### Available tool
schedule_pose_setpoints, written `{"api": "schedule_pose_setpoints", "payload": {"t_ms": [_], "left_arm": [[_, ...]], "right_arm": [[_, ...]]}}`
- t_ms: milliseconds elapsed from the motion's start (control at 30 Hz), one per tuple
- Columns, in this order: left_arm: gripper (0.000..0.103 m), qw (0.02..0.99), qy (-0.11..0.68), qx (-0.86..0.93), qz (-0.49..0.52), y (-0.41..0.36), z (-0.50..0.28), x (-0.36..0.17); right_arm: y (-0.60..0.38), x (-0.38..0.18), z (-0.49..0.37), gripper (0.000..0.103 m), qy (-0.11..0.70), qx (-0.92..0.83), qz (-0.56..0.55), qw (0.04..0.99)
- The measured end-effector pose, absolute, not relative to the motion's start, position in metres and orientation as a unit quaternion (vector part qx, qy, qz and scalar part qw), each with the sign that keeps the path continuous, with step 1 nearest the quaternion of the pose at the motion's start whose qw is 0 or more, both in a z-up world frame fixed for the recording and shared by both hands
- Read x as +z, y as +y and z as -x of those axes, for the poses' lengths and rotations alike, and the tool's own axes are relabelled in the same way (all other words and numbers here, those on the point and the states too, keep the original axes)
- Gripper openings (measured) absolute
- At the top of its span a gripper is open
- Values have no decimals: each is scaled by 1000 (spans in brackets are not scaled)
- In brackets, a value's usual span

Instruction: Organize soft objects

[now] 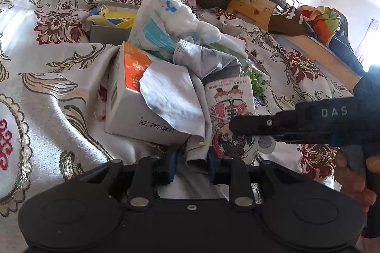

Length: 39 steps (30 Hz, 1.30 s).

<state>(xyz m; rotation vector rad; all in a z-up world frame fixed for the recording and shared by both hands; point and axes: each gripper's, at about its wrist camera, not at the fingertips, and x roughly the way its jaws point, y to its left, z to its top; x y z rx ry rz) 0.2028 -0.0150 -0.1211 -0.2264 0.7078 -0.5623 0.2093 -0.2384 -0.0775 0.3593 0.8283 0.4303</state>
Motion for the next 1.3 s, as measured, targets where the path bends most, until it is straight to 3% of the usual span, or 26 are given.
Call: {"api": "schedule_pose_setpoints", "payload": {"t_ms": [300,467,833,1300], "left_arm": [[1,918,304,-247,63,-20,-183,-112],[0,942,275,-189,41,-20,-163,-100],[0,960,250,-59,113,10,-127,-80],[0,981,153,-46,106,0,-124,-13]], "right_arm": [[-209,-63,-184,14,355,185,-35,916],[-202,-53,-168,14,324,184,-2,928],[-194,-40,-151,14,280,180,31,942],[-202,-18,-140,14,208,177,25,962]]}}
